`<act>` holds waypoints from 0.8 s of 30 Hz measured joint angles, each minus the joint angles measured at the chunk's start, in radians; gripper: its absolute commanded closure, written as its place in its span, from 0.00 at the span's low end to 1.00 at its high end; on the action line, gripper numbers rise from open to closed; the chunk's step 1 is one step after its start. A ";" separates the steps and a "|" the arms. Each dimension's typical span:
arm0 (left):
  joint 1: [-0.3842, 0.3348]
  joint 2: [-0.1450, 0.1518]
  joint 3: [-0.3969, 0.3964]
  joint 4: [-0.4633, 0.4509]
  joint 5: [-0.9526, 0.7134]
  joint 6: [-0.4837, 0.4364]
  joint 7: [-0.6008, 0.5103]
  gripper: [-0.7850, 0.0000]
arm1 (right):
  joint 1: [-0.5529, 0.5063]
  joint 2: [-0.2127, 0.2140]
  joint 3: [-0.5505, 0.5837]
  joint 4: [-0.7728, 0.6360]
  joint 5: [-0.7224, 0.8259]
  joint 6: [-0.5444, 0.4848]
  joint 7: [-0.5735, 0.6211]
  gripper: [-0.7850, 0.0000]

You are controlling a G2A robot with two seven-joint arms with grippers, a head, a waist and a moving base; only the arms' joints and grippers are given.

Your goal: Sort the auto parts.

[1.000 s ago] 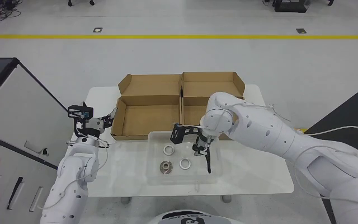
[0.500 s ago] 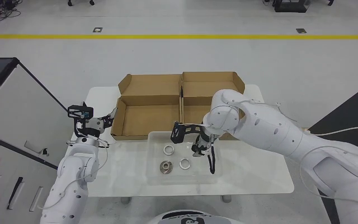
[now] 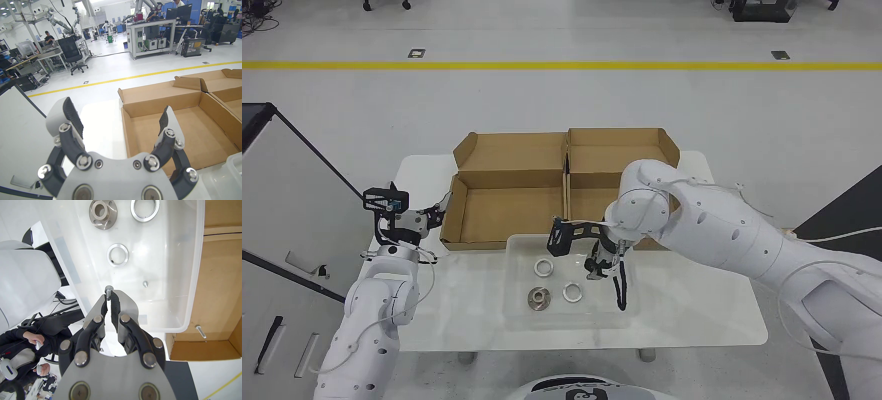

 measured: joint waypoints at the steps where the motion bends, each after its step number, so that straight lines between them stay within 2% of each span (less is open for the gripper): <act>1: 0.000 0.000 0.000 0.000 0.000 0.000 0.000 0.00 | 0.000 0.000 0.000 0.000 0.000 0.000 0.000 1.00; 9: 0.000 0.000 0.000 0.000 0.000 0.000 0.000 0.00 | 0.000 0.000 0.000 0.000 0.000 0.000 0.000 1.00; 13: 0.000 0.000 0.000 0.000 0.000 0.000 0.000 0.00 | -0.021 0.004 0.014 0.010 0.000 0.007 -0.048 1.00; 19: 0.000 0.000 0.000 0.000 0.000 0.000 0.000 0.00 | -0.061 0.031 0.093 0.056 0.102 -0.025 -0.119 1.00; 24: 0.000 0.000 0.000 0.000 0.000 0.000 0.000 0.00 | -0.131 0.073 0.203 0.109 0.249 -0.111 -0.197 1.00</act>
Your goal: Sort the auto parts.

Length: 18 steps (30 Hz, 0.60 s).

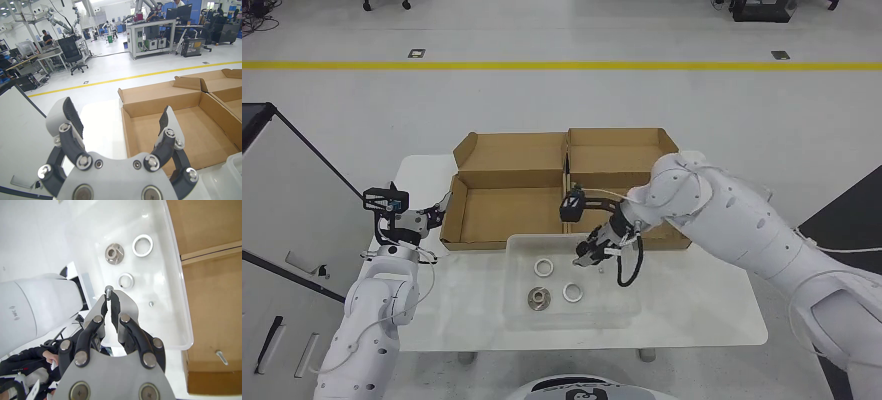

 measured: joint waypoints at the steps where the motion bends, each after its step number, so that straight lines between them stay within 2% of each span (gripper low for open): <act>1: 0.000 0.000 0.000 0.000 0.000 0.000 0.000 0.00 | -0.021 0.011 0.030 0.012 0.040 -0.026 -0.016 1.00; 7: 0.000 0.000 0.000 0.000 0.000 0.000 0.000 0.00 | -0.135 0.063 0.173 0.052 0.260 -0.166 -0.066 1.00; 10: 0.000 0.000 0.000 0.000 0.000 0.000 0.000 0.00 | -0.187 0.082 0.221 0.039 0.356 -0.202 -0.103 1.00; 18: 0.000 0.000 0.000 0.000 0.000 0.000 0.000 0.00 | -0.274 0.109 0.266 -0.029 0.581 -0.303 -0.204 1.00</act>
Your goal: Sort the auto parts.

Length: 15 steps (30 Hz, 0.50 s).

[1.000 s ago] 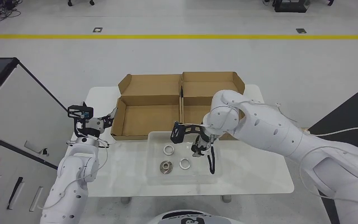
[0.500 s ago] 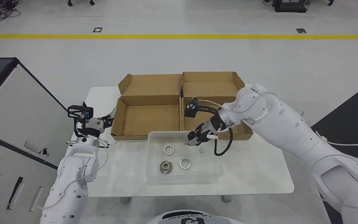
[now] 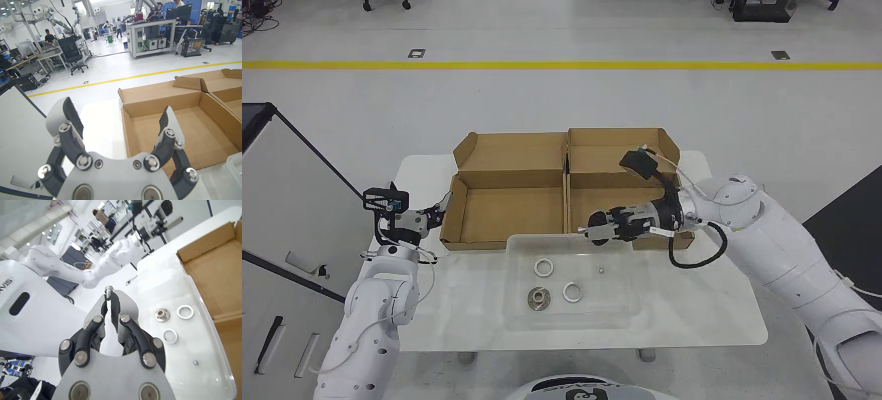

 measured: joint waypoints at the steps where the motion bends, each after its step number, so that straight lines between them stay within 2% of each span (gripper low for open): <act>1: 0.000 0.000 0.000 0.000 0.000 0.000 0.000 0.00 | -0.007 0.002 0.002 -0.010 0.031 -0.018 -0.018 1.00; 7: 0.000 0.000 0.000 0.000 0.000 0.000 0.000 0.00 | -0.020 0.004 0.003 -0.064 0.149 -0.099 -0.099 1.00; 15: 0.000 0.000 0.000 0.000 0.000 0.000 0.000 0.00 | 0.015 -0.001 -0.009 -0.128 0.204 -0.163 -0.162 1.00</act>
